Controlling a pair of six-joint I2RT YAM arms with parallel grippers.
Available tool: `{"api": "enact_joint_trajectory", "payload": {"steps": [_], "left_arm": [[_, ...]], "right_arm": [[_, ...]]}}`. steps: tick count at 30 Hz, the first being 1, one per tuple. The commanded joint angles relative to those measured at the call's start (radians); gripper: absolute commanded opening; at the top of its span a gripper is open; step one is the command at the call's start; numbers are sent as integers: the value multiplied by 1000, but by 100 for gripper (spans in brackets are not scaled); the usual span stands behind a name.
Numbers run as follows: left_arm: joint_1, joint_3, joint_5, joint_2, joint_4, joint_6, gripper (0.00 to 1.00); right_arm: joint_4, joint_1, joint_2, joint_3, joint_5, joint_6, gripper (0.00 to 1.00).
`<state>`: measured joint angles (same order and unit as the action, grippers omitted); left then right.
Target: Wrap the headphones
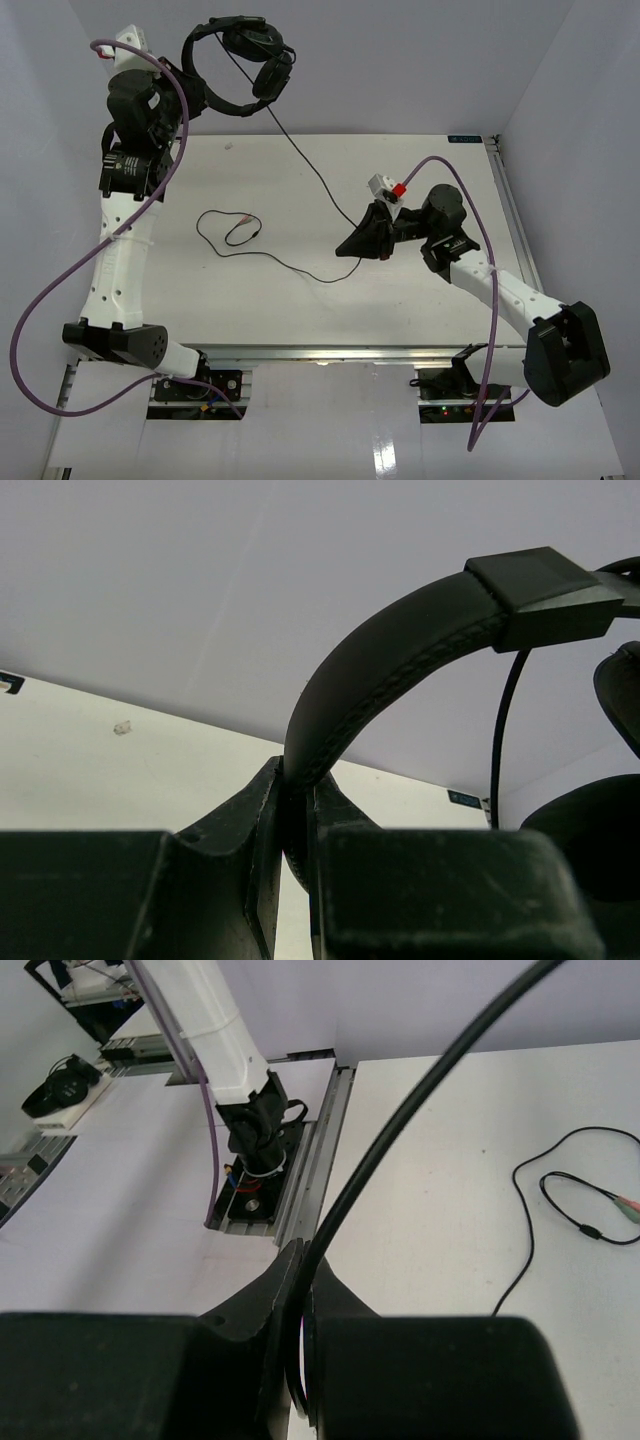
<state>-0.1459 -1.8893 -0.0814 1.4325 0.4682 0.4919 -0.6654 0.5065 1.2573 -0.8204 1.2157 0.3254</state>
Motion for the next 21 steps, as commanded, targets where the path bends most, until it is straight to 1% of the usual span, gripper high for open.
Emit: {"api": "enact_joint_trajectory", "payload": {"steps": [1,2,3,4,5,8,9,12,14,16,17,19,21], "left_arm": [[7,10,-50,6,-36,-30,0],[6,19,-54,8,-39,-35,0],[6,33,-59,13,-44,-41,0],[6,42,-63,18,-46,-46,0],[6,49,-66,25,-48,-50,0],[8,55,-67,55,-58,-57,0],[7,55,-66,69,-58,-58,0],[6,59,-56,109,-59,-62,0],[6,84,-57,119,-57,-74,0],[8,128,-60,123,-59,-100,0],[8,167,-59,123,-59,-119,0],[7,225,-50,126,-59,-143,0],[-1,294,-40,133,-62,-165,0]], "right_arm": [[35,36,-40,-12,55,-44,8],[43,44,-42,-18,59,-50,8],[86,50,-41,-41,59,-86,8],[163,70,-34,-75,50,-148,8],[259,95,-25,-117,35,-224,8],[669,176,13,-260,-88,-546,8],[741,206,26,-296,-132,-600,8],[886,272,55,-386,-244,-674,8],[950,306,64,-445,-369,-760,8],[1075,345,65,-505,-529,-862,8],[1106,354,66,-542,-637,-916,8],[1166,392,71,-596,-796,-995,8],[1208,430,80,-635,-1002,-1087,8]]}}
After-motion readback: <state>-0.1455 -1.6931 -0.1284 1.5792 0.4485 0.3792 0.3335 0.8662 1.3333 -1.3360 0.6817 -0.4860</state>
